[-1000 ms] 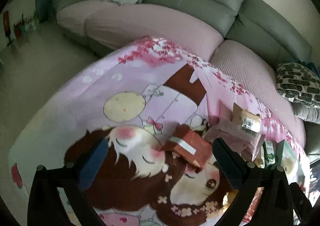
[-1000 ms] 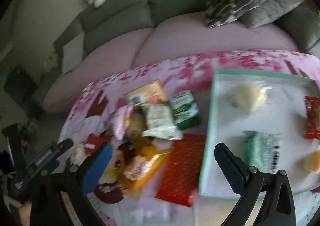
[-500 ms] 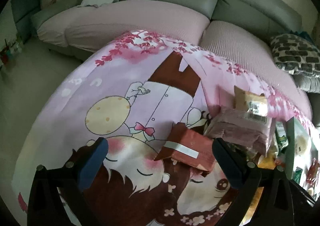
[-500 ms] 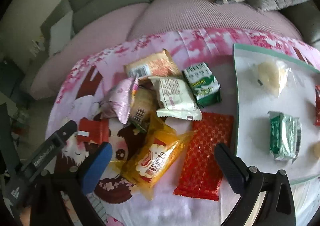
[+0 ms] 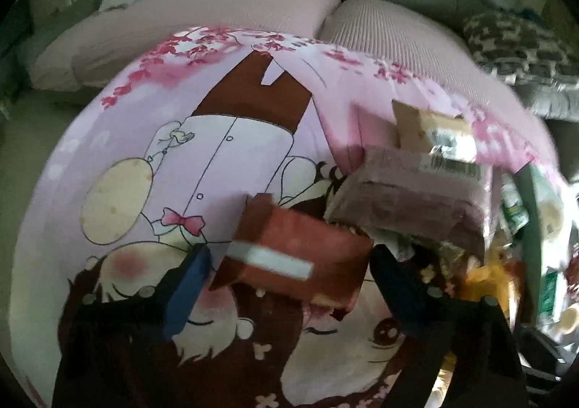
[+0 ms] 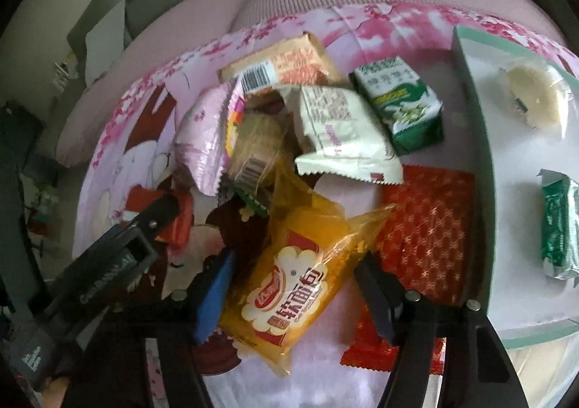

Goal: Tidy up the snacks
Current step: 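Grasp the red-brown box with the left gripper while the right gripper grasps the yellow bread bag, then carry the red-brown box and yellow bread bag over the tray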

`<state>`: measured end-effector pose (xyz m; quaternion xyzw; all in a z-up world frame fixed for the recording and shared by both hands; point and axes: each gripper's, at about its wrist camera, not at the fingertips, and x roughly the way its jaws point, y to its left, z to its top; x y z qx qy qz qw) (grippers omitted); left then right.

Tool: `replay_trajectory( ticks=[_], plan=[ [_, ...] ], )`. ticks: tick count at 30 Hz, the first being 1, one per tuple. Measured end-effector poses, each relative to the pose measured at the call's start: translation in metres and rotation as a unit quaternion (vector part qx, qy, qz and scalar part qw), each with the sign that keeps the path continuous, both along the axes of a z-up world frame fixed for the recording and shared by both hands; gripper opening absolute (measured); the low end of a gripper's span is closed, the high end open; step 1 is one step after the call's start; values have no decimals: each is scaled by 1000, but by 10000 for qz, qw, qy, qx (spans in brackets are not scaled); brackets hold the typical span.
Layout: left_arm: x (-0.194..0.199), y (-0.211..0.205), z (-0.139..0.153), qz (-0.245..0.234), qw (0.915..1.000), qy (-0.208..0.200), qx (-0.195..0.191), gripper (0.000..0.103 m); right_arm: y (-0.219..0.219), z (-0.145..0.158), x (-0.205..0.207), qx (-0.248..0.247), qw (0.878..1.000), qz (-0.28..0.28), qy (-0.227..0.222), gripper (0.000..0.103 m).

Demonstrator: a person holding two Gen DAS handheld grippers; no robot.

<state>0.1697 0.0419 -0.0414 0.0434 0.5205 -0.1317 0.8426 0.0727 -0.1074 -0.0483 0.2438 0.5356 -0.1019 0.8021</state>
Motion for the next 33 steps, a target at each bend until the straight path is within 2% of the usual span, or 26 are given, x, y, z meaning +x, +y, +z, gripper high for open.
replay_trajectory(
  ticks=[3,10,21,26,33],
  plan=[
    [0,-1,-2,-19,9999,-16,120,85,0,0,0,-47,10000,29,-52,67],
    [-3,-1,0,-85,9999,-74,127,72,0,-1,-1,-114,9999,36,-113,50],
    [-6,5,11,175,9997,-147,30,70,-6,4,-19,-135,9997,59,-191,46],
    [-13,5,29,248,9991,-343,-24,70,-11,11,-29,-42,9996,10,-291,44],
    [-27,3,61,314,9967,-744,-61,70,-20,39,-50,-44,9974,-81,-722,44]
  ],
)
